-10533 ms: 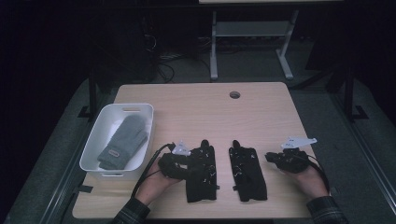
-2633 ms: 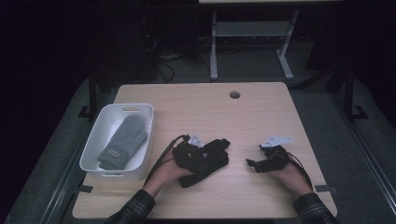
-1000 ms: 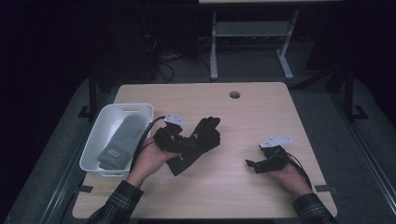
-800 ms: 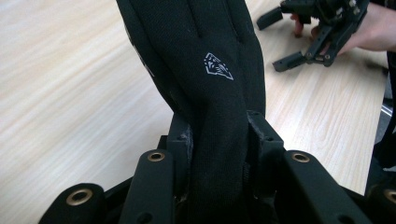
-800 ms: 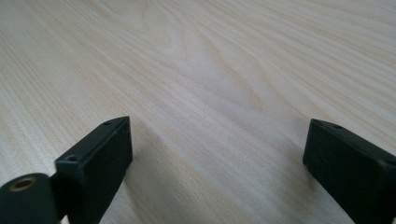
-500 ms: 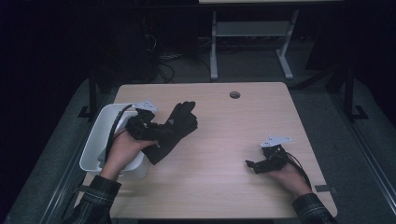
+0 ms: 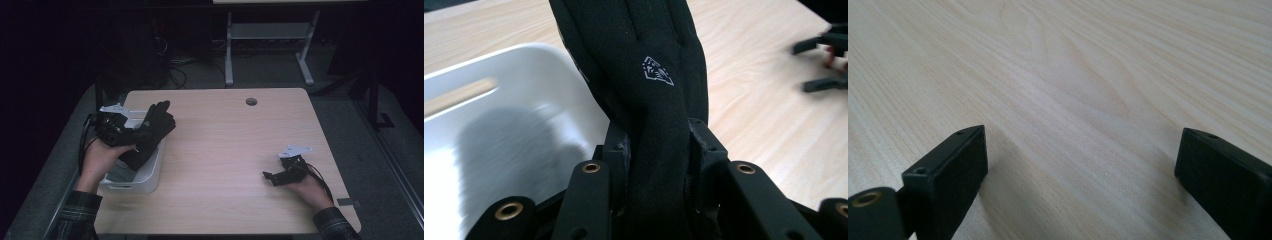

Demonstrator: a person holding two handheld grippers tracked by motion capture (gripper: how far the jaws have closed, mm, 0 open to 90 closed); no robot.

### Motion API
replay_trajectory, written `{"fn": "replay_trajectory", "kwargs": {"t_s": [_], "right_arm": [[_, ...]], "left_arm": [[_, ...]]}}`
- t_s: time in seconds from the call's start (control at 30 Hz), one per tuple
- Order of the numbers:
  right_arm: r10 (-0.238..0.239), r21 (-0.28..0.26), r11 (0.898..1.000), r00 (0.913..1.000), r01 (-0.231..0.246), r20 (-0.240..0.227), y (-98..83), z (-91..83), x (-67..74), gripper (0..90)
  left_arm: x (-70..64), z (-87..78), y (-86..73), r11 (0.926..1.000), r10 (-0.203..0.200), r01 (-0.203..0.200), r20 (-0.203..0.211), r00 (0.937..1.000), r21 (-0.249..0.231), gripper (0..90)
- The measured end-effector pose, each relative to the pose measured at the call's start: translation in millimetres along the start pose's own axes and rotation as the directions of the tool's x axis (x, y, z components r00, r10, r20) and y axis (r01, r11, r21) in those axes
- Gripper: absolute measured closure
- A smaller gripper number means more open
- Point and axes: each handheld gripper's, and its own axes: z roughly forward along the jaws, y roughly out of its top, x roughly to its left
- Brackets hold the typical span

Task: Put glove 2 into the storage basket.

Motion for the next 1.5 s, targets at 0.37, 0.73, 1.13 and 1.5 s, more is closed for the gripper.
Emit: {"fn": "replay_trajectory", "kwargs": {"t_s": [0.37, 0.73, 1.13, 1.5], "right_arm": [[-0.001, 0.0, 1.0, 1.0, 0.001, 0.0, 0.0, 0.0, 0.0, 6.5], [0.0, 0.0, 1.0, 1.0, 0.0, 0.0, 0.0, -0.1, 0.1, 6.5], [0.001, 0.0, 1.0, 1.0, -0.001, 0.0, 0.0, -0.1, 0.1, 6.5], [0.0, 0.0, 1.0, 1.0, 0.0, -0.001, 0.0, 0.0, 0.0, 6.4]], "left_arm": [[41.8, 9.0, -32.9, 0.9927, -0.102, 0.105, -0.053, 0.9934, 0.059, 66.0], [57.1, 23.2, -47.5, 0.984, -0.125, 0.142, -0.147, 0.9813, 0.108, 47.8], [47.5, 12.7, -37.7, 0.9935, -0.106, 0.112, -0.184, 0.9772, 0.023, 19.1], [13.3, 17.9, -17.5, 0.9988, -0.042, 0.039, -0.116, 0.9923, -0.031, 18.5]]}}
